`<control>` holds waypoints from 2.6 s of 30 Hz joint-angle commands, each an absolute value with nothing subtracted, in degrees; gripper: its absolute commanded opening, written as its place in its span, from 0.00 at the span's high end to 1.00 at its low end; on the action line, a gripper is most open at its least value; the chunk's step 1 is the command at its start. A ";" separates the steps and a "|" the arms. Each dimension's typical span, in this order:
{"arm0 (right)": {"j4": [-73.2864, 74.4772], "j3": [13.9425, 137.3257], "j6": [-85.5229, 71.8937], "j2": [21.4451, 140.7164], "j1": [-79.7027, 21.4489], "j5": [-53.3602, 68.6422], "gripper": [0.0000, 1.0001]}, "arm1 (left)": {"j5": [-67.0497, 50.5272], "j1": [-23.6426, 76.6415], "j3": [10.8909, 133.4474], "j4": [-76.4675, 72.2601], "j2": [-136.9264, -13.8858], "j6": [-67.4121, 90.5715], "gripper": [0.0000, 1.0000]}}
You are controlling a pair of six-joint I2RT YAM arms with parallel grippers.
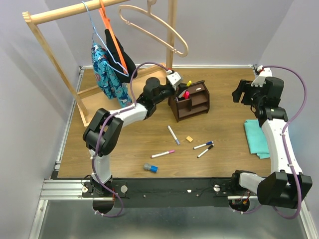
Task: Sort the stationery into containers
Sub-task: Place the pen in the storage box, then pick up the pen from the center of the board.
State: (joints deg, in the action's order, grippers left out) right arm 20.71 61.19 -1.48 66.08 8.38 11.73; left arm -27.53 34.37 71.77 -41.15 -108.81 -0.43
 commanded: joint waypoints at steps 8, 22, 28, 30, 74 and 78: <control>19.42 57.48 -3.69 65.22 8.88 14.59 0.21 | -21.89 37.44 63.91 -44.82 -107.15 -3.08 1.00; 18.55 56.16 -4.92 63.11 8.88 15.38 0.21 | -7.39 40.08 59.59 -43.07 -101.52 -8.69 0.29; 17.49 54.32 -5.45 61.18 8.88 16.61 0.21 | -5.27 41.48 59.77 -34.40 -93.00 -11.78 0.16; 16.97 53.35 -5.54 60.21 8.88 17.84 0.21 | -6.41 41.57 59.33 -29.56 -87.75 -10.90 0.15; 21.01 45.88 -2.99 48.87 8.79 21.36 0.23 | -18.55 53.88 62.14 29.88 -102.39 -22.68 0.67; 20.66 46.14 -2.81 49.48 8.79 21.27 0.23 | -17.41 54.67 60.82 29.09 -102.48 -22.68 0.73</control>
State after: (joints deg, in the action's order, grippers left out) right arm 20.32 45.98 -2.55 48.97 8.38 22.44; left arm -18.33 53.54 62.24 29.26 -101.10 -23.44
